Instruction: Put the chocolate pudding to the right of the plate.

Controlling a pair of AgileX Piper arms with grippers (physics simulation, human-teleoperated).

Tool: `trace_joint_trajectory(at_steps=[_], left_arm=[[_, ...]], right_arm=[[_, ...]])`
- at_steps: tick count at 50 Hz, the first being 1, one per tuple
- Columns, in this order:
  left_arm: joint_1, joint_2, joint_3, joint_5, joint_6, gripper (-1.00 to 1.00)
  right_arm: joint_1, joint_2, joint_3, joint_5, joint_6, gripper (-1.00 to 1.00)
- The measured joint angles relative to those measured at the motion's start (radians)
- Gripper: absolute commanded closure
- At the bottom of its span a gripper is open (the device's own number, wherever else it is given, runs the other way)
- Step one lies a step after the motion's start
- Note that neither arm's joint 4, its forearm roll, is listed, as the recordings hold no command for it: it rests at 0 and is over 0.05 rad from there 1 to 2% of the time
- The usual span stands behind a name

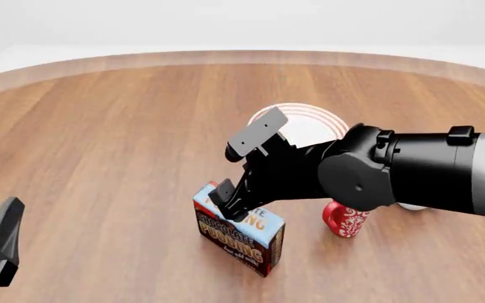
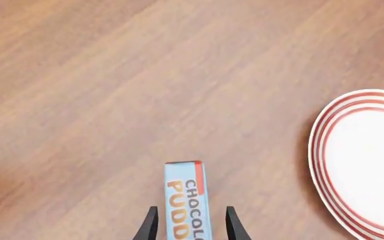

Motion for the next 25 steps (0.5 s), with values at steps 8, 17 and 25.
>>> trace_joint_trajectory(at_steps=[8,17,25], left_arm=[[0.000,0.000,0.000,0.000,0.000,-1.00],[0.000,0.000,0.000,0.000,0.000,-1.00],[0.000,0.000,0.000,0.000,0.000,-1.00]], right_arm=[[0.004,0.010,0.008,-0.012,0.010,-1.00],[0.009,0.023,0.017,-0.026,0.022,-1.00],[0.013,0.035,0.019,-0.035,0.030,-1.00]])
